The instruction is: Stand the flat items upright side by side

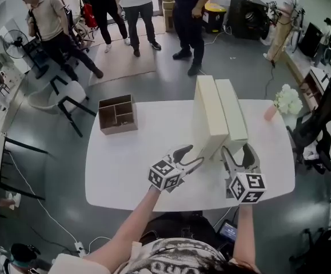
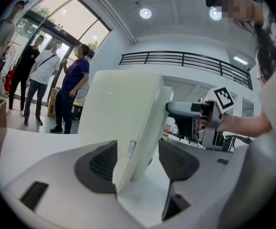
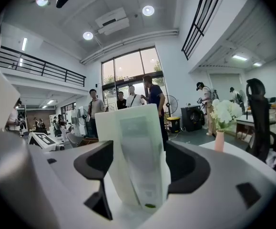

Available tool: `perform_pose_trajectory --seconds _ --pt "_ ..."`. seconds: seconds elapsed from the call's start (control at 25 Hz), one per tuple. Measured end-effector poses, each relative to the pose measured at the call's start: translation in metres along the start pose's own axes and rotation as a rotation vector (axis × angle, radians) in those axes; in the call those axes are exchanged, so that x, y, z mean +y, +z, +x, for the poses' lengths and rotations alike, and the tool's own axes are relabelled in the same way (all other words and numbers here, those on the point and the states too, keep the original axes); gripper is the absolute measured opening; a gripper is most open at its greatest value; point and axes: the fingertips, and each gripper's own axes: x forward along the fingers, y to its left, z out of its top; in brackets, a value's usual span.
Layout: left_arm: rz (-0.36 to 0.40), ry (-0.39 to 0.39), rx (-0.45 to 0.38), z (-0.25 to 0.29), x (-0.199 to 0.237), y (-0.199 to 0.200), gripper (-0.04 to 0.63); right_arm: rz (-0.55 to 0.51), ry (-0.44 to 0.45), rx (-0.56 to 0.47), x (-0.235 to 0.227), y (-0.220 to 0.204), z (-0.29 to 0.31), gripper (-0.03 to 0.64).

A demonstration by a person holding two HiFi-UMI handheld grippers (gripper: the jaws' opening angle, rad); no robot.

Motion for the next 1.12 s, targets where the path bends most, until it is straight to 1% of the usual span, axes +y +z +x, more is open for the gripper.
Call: perform_pose_trajectory --seconds 0.2,0.32,0.44,0.52,0.68,0.76,0.84,0.88,1.04,1.12 --pt "-0.039 0.018 -0.008 -0.021 -0.005 -0.013 0.27 0.0 -0.025 0.014 0.001 -0.011 -0.013 0.336" --pt "-0.059 0.044 -0.003 -0.04 -0.015 -0.023 0.246 -0.003 -0.022 0.023 0.007 -0.02 -0.024 0.336" --pt "-0.073 0.077 0.004 -0.062 -0.028 -0.035 0.212 0.004 0.004 0.032 0.019 -0.033 -0.039 0.272" --pt "-0.067 0.112 0.014 -0.075 -0.038 -0.042 0.204 0.001 0.052 0.048 0.031 -0.044 -0.048 0.268" --pt "-0.05 0.213 0.033 -0.097 -0.061 -0.054 0.16 -0.019 0.182 0.08 0.056 -0.063 -0.07 0.265" --pt "-0.058 0.252 0.022 -0.105 -0.08 -0.056 0.156 -0.019 0.247 0.095 0.066 -0.07 -0.085 0.259" --pt "-0.06 0.273 -0.002 -0.109 -0.102 -0.054 0.156 -0.021 0.309 0.105 0.075 -0.076 -0.104 0.247" --pt "-0.053 0.278 -0.011 -0.111 -0.114 -0.052 0.156 -0.024 0.337 0.108 0.078 -0.078 -0.112 0.234" --pt "0.012 0.311 -0.018 -0.115 -0.154 -0.048 0.138 -0.038 0.41 0.113 0.087 -0.086 -0.141 0.093" --pt "0.03 0.332 -0.03 -0.118 -0.171 -0.045 0.123 -0.045 0.439 0.108 0.091 -0.088 -0.152 0.048"
